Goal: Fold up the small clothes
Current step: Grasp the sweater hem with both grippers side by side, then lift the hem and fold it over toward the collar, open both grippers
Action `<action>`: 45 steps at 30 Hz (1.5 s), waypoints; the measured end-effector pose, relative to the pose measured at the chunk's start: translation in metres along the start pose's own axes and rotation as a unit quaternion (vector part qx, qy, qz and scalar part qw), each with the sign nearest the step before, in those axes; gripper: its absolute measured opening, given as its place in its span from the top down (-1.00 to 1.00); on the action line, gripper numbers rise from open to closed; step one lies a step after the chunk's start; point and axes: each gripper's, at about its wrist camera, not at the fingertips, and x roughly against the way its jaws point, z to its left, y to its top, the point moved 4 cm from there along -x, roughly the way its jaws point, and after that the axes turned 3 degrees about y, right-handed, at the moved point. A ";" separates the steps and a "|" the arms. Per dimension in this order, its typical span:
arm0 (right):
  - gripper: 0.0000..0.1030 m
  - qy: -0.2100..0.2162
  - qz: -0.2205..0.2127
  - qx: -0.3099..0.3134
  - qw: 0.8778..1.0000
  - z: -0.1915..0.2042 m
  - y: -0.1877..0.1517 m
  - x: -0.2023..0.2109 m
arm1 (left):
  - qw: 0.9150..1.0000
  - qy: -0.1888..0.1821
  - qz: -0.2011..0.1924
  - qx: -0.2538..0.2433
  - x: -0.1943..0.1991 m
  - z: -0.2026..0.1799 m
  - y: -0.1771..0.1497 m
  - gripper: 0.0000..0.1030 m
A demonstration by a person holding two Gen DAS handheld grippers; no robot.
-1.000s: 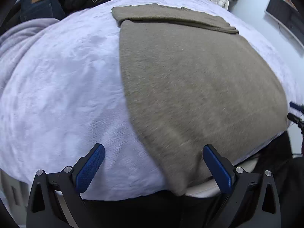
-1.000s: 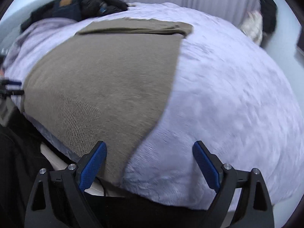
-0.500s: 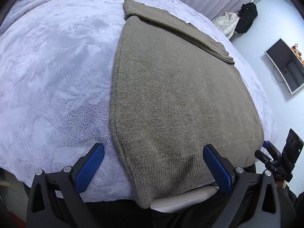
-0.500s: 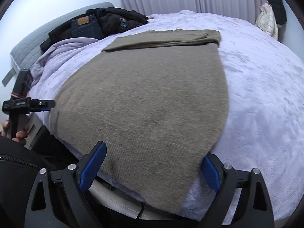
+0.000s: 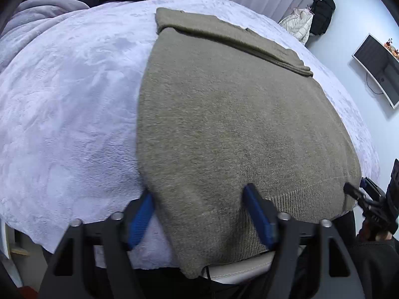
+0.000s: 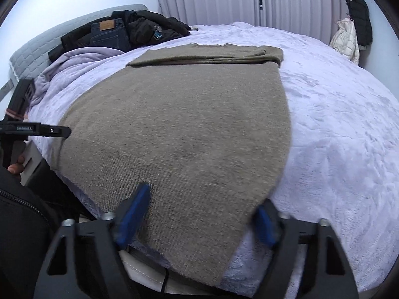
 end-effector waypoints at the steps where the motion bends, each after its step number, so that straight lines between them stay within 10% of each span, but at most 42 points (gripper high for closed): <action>1: -0.08 0.008 0.002 -0.009 1.000 -0.004 0.002 0.003 | 1.000 -0.005 -0.003 0.005 0.002 0.003 -0.001 -0.13; 3: 0.20 0.032 0.007 -0.028 0.999 -0.010 0.002 0.007 | 1.000 -0.014 -0.007 0.014 0.004 0.007 -0.002 -0.13; 8: 0.20 0.053 0.008 -0.052 0.997 -0.016 0.000 0.006 | 0.999 -0.027 -0.018 0.032 0.002 0.014 -0.003 -0.14; 10: 0.28 0.052 0.005 -0.065 0.997 -0.016 0.000 0.003 | 0.999 -0.025 -0.023 0.027 0.006 0.015 -0.004 0.27; 12: 0.77 0.068 0.010 -0.068 0.995 -0.012 0.004 0.005 | 0.999 -0.039 -0.022 0.025 0.011 0.017 -0.005 0.62; 26: 0.78 0.092 -0.070 -0.085 0.990 -0.008 0.046 0.057 | 0.992 -0.077 -0.100 0.010 0.064 0.009 0.036 0.73; 45: 0.78 0.101 -0.133 -0.122 0.978 -0.052 0.217 0.029 | 0.982 -0.092 -0.142 0.082 0.036 0.010 0.212 0.73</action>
